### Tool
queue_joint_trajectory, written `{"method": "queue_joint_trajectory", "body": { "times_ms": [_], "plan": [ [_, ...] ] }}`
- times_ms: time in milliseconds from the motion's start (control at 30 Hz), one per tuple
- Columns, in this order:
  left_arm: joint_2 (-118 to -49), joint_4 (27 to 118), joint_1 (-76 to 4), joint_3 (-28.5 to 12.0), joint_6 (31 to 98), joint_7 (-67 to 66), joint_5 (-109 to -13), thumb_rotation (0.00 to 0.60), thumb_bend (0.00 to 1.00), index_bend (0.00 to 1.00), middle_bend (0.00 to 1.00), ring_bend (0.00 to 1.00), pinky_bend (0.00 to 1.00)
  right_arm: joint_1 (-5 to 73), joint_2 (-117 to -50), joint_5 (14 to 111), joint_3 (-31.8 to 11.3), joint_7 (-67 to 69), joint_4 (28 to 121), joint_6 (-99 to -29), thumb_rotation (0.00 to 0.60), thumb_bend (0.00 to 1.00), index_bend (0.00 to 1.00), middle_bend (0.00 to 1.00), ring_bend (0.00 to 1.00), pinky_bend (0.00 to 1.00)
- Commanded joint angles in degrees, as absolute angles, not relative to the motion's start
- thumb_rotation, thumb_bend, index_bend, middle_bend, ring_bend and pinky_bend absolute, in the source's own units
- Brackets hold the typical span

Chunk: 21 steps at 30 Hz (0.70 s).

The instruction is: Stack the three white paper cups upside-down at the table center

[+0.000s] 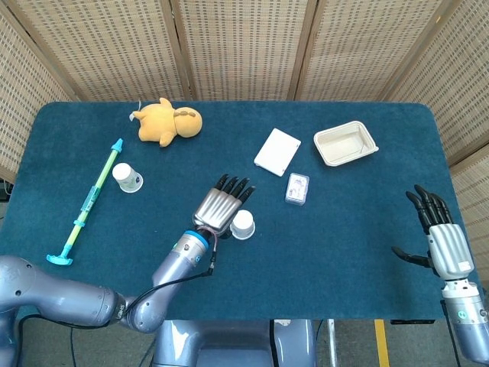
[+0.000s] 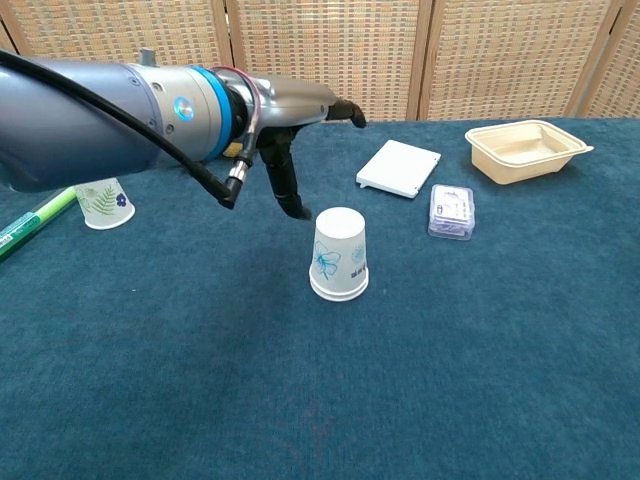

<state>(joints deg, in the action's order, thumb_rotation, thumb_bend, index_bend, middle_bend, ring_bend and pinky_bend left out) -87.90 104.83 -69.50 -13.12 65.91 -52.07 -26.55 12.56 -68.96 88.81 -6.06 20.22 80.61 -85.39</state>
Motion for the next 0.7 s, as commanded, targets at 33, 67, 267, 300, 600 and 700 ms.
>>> {"method": "queue_joint_trajectory", "body": {
  "times_ms": [33, 67, 267, 300, 600, 700],
  "plan": [
    [-85.35, 106.88, -67.95, -12.17, 67.67, -51.22, -28.81, 0.6, 0.22, 0.05, 0.0, 0.0, 0.0, 12.53, -68.94, 88.83, -6.09, 20.22, 80.58, -85.44, 0.6, 0.07, 0.0, 0.0, 0.0, 0.03],
    [-84.17, 107.67, -67.27, -11.78, 68.35, -50.95, -29.65, 0.6, 0.22, 0.05, 0.0, 0.0, 0.0, 12.49, -68.9, 88.84, -6.08, 20.25, 80.6, -85.47, 0.6, 0.07, 0.0, 0.0, 0.0, 0.03],
    [-72.45, 110.51, -59.86, -7.8, 73.07, -47.65, -32.73, 0.6, 0.22, 0.05, 0.0, 0.0, 0.0, 12.41, -68.76, 89.4, -5.84, 19.37, 81.24, -85.64, 0.6, 0.07, 0.0, 0.0, 0.0, 0.03],
    [-71.62, 110.36, -59.25, -7.55, 72.8, -46.97, -32.9, 0.6, 0.22, 0.05, 0.0, 0.0, 0.0, 12.41, -68.76, 89.44, -5.84, 19.26, 81.32, -85.66, 0.6, 0.07, 0.0, 0.0, 0.0, 0.03],
    [-67.27, 99.35, -51.42, -5.25, 67.06, -35.76, -33.27, 0.6, 0.23, 0.16, 0.0, 0.0, 0.0, 12.32, -68.77, 90.23, -5.54, 17.43, 82.33, -86.01, 0.6, 0.07, 0.0, 0.0, 0.0, 0.03],
    [-68.68, 91.83, -49.92, -5.42, 63.46, -32.05, -33.23, 0.6, 0.23, 0.18, 0.0, 0.0, 0.0, 12.42, -69.03, 90.04, -5.55, 16.56, 82.38, -85.66, 0.6, 0.07, 0.0, 0.0, 0.0, 0.03]
  ]
}}
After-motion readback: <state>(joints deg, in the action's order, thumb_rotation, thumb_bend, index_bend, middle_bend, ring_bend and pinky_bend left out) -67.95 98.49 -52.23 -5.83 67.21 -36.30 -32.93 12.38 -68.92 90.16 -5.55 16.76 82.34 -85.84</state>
